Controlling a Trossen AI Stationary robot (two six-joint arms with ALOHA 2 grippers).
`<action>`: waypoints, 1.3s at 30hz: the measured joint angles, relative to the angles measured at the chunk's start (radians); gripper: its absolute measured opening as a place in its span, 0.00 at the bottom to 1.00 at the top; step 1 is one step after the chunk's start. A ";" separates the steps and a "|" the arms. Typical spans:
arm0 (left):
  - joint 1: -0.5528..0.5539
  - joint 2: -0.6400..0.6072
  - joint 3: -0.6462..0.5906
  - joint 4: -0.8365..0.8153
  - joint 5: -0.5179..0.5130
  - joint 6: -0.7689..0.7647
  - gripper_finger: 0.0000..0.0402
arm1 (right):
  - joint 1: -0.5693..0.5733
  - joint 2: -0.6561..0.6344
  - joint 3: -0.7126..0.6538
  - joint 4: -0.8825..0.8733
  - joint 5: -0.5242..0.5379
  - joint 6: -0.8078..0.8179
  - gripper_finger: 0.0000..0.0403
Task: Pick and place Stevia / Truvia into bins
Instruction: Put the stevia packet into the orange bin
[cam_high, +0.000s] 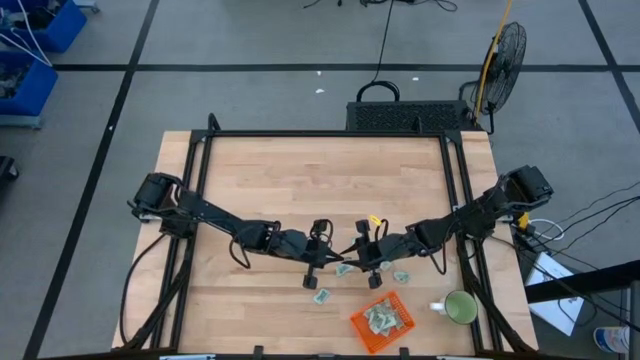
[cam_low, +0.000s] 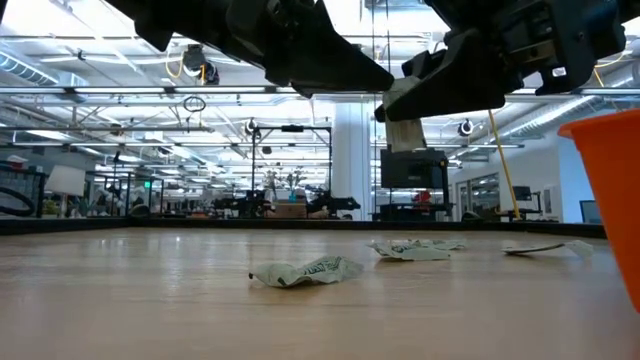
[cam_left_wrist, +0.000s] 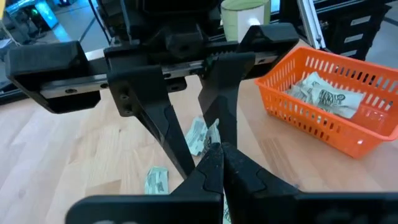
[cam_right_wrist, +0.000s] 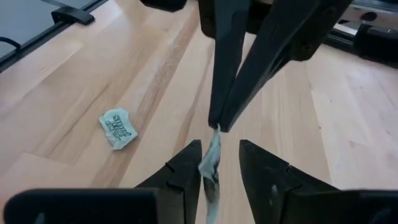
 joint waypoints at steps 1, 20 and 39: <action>0.000 0.000 0.000 -0.001 0.000 0.000 0.00 | 0.000 0.000 0.000 -0.006 0.000 0.000 0.25; -0.006 0.000 0.000 -0.027 -0.044 -0.002 0.01 | 0.003 0.000 0.000 -0.038 0.004 -0.005 0.01; -0.002 0.000 0.000 -0.083 -0.084 -0.011 0.32 | 0.131 -0.026 0.149 -0.430 -0.091 0.177 0.00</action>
